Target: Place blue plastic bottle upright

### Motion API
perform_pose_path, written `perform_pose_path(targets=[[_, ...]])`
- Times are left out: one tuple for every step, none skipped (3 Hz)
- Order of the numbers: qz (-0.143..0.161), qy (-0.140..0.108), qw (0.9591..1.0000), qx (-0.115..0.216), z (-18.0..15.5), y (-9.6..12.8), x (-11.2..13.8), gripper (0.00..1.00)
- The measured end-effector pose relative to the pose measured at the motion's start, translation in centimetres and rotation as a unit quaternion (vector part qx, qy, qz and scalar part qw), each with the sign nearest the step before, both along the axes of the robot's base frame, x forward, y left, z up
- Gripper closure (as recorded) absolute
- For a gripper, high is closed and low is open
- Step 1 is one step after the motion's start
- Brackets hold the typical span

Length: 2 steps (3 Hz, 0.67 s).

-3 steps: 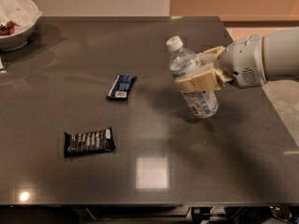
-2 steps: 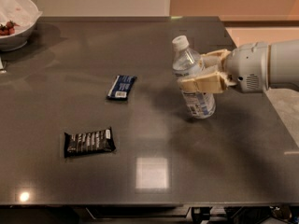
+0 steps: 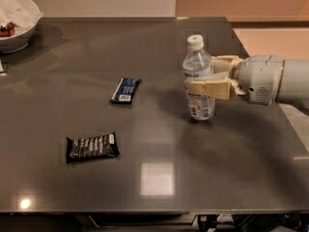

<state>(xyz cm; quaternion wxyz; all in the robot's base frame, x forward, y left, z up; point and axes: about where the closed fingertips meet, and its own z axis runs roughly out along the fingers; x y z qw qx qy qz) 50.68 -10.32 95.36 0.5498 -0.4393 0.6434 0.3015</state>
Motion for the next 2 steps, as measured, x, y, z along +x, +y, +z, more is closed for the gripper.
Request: perform_pose_path(targets=[[0.002, -0.021, 0.9991, 0.037, -0.13, -0.11, 0.33, 1.0], [0.002, -0.032, 0.9977, 0.06, -0.37, -0.2, 0.58, 1.0]])
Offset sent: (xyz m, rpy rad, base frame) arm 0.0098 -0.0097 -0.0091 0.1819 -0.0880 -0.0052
